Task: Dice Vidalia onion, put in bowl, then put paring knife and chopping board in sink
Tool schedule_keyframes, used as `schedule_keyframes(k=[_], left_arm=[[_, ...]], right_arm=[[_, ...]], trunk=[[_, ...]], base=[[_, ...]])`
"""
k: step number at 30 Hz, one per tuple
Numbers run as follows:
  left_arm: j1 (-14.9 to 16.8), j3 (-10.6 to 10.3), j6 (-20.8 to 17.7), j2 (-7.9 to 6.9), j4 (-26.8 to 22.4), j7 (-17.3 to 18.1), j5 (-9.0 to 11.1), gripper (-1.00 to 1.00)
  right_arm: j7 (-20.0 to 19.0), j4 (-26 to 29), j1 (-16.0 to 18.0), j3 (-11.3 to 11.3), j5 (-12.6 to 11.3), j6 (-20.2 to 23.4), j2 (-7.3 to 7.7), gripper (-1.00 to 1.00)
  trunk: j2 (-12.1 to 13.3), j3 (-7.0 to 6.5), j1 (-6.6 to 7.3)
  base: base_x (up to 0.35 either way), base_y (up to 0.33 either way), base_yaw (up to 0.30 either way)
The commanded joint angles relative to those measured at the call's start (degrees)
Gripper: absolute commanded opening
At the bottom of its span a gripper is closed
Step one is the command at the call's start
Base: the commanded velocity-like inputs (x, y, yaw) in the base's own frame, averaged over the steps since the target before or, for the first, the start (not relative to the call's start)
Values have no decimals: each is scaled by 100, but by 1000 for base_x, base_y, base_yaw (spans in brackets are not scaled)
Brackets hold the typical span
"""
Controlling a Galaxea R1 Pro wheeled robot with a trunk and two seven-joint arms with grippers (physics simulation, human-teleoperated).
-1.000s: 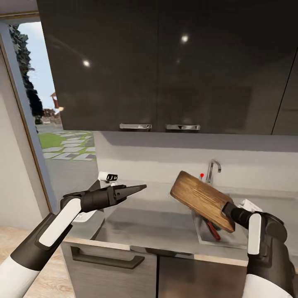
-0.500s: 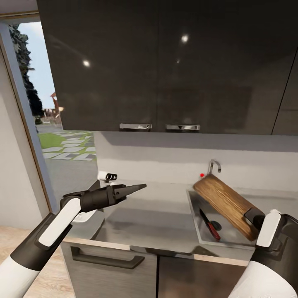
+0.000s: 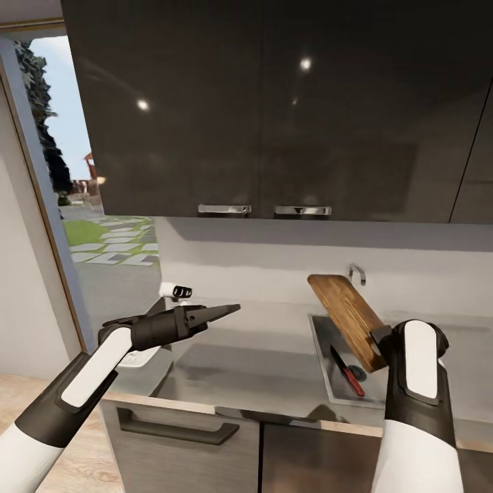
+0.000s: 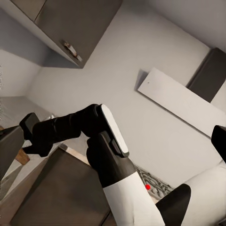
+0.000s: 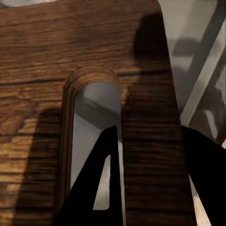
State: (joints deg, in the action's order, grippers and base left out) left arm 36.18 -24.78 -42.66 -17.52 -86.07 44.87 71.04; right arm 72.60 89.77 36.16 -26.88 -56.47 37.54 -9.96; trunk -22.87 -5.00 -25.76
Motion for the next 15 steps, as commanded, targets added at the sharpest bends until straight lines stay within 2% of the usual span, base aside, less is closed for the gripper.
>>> schedule_keyframes(k=[1, 3, 4, 5, 9, 15], left_arm=[[4, -9, -32, -13, 2, -5, 49, 100], [4, -9, -32, -24, 2, -5, 95, 100], [4, -9, -32, -56, 2, -5, 184, 100], [5, -9, -32, -63, 2, -5, 196, 100], [4, -9, -32, -85, 2, -5, 220, 100], [4, -9, -32, -102, 2, -2, 232, 100]], right_arm=[[160, 5, 6, 24, -55, -57, -4, -100], [495, 5, 6, 225, -57, -409, -4, -100], [1075, 12, 6, 753, -54, -1411, -4, -100], [1147, 11, 2, 857, -55, -1587, -4, -100], [1264, 9, -22, 1005, -50, -1840, -4, -100], [1308, -6, -59, 1055, -44, -1900, -4, -100]], trunk=[[-5, 2, -3], [-5, 2, -3], [-5, 2, -3], [-5, 2, -3], [-5, 2, -3], [-5, 2, -3]], base=[[0, 0, 0], [0, 0, 0], [0, 0, 0], [0, 0, 0], [0, 0, 0], [0, 0, 0]])
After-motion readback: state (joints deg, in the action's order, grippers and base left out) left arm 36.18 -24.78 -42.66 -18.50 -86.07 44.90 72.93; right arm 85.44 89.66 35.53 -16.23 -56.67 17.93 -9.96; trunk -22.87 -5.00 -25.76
